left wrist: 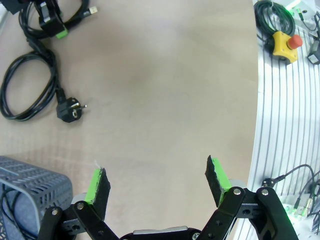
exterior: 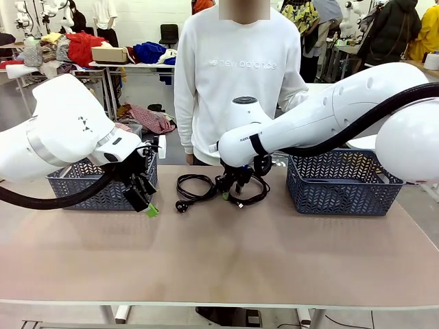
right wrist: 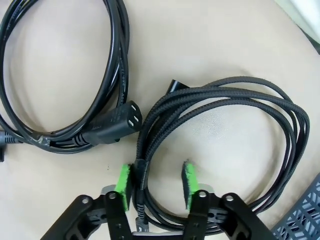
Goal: Organize the cables according to human instructions.
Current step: Pick up a bundle of cables and place it in the basket indicated by the human.
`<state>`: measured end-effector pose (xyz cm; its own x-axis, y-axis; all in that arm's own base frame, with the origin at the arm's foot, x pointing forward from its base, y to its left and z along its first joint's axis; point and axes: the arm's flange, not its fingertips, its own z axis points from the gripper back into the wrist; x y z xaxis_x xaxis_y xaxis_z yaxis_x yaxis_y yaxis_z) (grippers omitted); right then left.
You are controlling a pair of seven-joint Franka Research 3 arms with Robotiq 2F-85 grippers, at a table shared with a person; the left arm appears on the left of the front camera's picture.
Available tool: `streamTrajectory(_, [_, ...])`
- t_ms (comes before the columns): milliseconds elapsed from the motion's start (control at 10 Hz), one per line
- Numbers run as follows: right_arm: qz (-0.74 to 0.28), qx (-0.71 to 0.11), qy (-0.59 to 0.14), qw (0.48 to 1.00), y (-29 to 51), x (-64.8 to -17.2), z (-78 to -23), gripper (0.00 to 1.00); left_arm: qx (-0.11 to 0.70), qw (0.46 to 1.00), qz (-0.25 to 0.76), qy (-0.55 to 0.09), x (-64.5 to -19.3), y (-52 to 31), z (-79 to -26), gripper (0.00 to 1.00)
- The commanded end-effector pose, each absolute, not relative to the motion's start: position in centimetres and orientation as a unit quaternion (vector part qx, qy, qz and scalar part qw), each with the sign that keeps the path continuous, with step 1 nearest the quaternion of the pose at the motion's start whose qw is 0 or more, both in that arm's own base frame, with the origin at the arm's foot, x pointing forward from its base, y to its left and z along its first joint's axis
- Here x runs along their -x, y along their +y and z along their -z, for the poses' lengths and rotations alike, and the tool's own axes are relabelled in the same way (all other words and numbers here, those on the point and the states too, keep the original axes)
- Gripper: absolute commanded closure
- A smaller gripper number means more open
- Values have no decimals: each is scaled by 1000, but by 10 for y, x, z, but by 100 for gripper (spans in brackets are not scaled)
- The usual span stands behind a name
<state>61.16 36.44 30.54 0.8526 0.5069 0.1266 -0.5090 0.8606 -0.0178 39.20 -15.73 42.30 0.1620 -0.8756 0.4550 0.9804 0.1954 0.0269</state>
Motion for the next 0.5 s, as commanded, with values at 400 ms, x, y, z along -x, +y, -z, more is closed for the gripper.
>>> streamTrajectory(400, [-219, 0, -61, 974, 368, -615, -307, 100, 141, 751, 617, -187, -391, -155, -424, 0])
